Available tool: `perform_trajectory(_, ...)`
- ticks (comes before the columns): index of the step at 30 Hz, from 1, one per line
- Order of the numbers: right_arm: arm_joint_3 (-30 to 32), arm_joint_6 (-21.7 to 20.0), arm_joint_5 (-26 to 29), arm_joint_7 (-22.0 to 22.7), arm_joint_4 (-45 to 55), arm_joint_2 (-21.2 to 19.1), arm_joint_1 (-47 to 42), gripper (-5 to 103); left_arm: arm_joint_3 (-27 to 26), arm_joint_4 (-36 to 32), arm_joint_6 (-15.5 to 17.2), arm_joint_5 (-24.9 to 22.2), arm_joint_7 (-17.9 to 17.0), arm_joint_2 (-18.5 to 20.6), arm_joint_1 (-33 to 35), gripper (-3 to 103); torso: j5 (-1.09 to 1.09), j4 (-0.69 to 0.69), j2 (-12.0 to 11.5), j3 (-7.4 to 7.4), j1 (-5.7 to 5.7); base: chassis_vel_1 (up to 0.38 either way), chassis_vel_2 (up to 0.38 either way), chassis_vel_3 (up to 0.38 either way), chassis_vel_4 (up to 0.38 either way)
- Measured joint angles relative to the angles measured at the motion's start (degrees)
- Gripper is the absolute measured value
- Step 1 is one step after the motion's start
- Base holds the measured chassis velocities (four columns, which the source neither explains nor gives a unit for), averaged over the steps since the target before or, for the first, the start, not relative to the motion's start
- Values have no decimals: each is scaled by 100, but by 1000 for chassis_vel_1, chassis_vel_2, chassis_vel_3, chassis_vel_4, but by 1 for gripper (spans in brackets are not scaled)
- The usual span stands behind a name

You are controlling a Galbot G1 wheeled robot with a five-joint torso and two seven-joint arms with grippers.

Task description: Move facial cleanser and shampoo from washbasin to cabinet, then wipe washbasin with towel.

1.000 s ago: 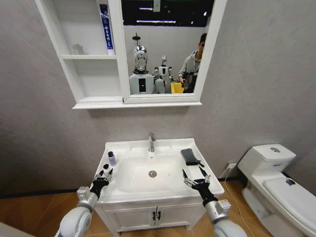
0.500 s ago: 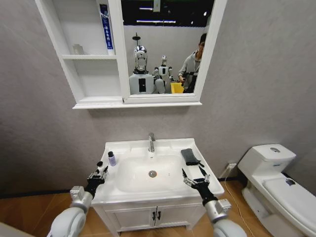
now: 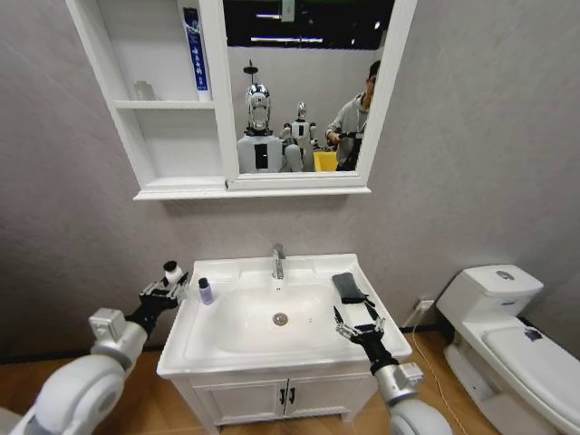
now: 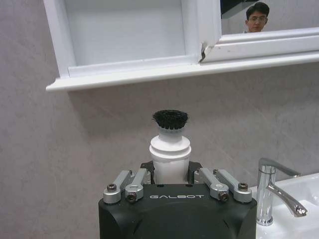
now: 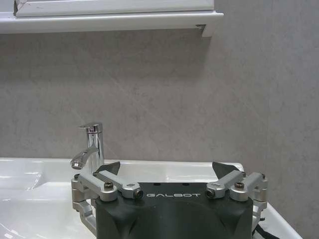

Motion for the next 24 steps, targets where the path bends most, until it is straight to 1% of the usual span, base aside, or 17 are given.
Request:
perform_trajectory(2,17,5,9,-12,-2,-17,29,100,-288,-46,247,-799,-304,550,-228,32,-1,1,0,0,0,0,0,0,0)
perform_trajectory(3,23,6,13,-16,-5,-24,39,100,-364,-43,289,-982,-369,703,-281,32,-1,2,0,0,0,0,0,0,0)
perform_trajectory(4,23,6,13,-16,-5,-24,39,100,-364,-43,289,-982,-369,703,-281,32,-1,2,0,0,0,0,0,0,0)
perform_trajectory(5,39,7,21,-25,-13,-47,61,100,-596,4,371,-1528,-551,1170,-449,32,0,1,0,0,0,0,0,0,0)
perform_trajectory(6,54,7,34,-34,-24,-72,78,100,-770,83,425,-1966,-694,1539,-618,32,1,1,0,1,0,0,0,0,0)
perform_trajectory(7,54,7,34,-34,-24,-72,78,100,-770,83,425,-1966,-694,1539,-618,32,1,1,0,1,0,0,0,0,0)
perform_trajectory(8,62,8,43,-39,-34,-86,91,100,-871,203,476,-2346,-815,1868,-848,32,1,1,0,0,0,0,0,0,0)
perform_trajectory(9,65,8,48,-42,-45,-93,98,100,-898,314,508,-2588,-900,2084,-1063,32,1,1,-1,0,0,0,0,0,0)
perform_trajectory(10,65,8,48,-42,-45,-93,98,100,-898,314,508,-2588,-900,2084,-1063,32,1,1,-1,0,0,0,0,0,0)
perform_trajectory(12,55,8,58,-46,-74,-116,134,100,-760,676,564,-3090,-1037,2551,-1757,32,1,0,-1,1,0,0,0,0,0)
perform_trajectory(13,45,8,69,-49,-84,-132,158,100,-686,829,566,-3203,-1046,2707,-1990,32,1,1,0,1,0,0,0,0,0)
perform_trajectory(14,45,8,69,-49,-84,-132,158,100,-686,829,566,-3203,-1046,2707,-1990,32,1,1,0,1,0,0,0,0,0)
perform_trajectory(16,26,8,99,-53,-102,-161,208,100,-599,1120,555,-3356,-1031,2969,-2303,32,1,2,0,0,0,0,0,0,0)
perform_trajectory(18,21,8,101,-54,-109,-167,216,100,-589,1177,544,-3373,-1015,3011,-2347,32,0,2,0,1,0,0,0,0,0)
perform_trajectory(19,2,8,103,-59,-126,-183,237,100,-577,1300,513,-3428,-980,3113,-2437,32,0,2,-1,1,0,0,0,0,0)
perform_trajectory(22,-28,8,102,-66,-138,-204,251,100,-579,1404,453,-3535,-947,3242,-2495,32,0,2,0,1,0,0,0,0,0)
perform_trajectory(24,-42,8,95,-70,-138,-204,250,100,-590,1404,444,-3597,-939,3272,-2506,32,0,2,0,0,0,0,0,0,0)
